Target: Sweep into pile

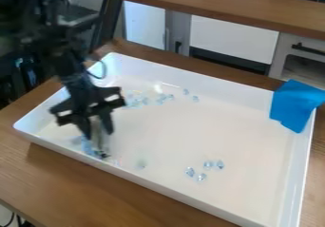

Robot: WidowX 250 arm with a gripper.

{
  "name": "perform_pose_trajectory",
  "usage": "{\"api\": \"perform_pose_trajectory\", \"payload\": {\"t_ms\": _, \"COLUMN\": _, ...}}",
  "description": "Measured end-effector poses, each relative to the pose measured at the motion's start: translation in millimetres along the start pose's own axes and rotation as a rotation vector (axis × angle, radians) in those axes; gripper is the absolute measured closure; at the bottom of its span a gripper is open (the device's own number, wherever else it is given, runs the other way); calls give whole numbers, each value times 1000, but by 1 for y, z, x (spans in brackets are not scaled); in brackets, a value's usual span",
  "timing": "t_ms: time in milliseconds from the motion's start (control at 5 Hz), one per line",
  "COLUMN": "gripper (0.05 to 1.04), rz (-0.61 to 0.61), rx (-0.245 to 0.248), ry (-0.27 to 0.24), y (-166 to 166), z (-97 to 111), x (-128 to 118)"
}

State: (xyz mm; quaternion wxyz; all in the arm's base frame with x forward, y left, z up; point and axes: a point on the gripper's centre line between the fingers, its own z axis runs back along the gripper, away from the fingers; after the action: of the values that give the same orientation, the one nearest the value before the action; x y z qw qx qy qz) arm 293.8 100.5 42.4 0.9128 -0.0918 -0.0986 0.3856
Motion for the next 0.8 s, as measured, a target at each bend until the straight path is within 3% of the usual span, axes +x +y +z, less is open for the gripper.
{"api": "perform_pose_trajectory", "payload": {"t_ms": 200, "gripper": 704, "rz": -16, "rx": -32, "ry": -9, "y": 14, "z": 14, "x": 3}}
{"api": "perform_pose_trajectory", "payload": {"t_ms": 400, "gripper": 704, "rz": -27, "rx": -109, "ry": 31, "y": -9, "z": 33, "x": -5}}
{"api": "perform_pose_trajectory", "payload": {"t_ms": 600, "gripper": 704, "rz": -48, "rx": -194, "ry": 72, "y": -64, "z": 51, "x": -11}}
{"api": "perform_pose_trajectory", "payload": {"t_ms": 800, "gripper": 704, "rz": -91, "rx": -214, "ry": 93, "y": -110, "z": 61, "x": -32}}
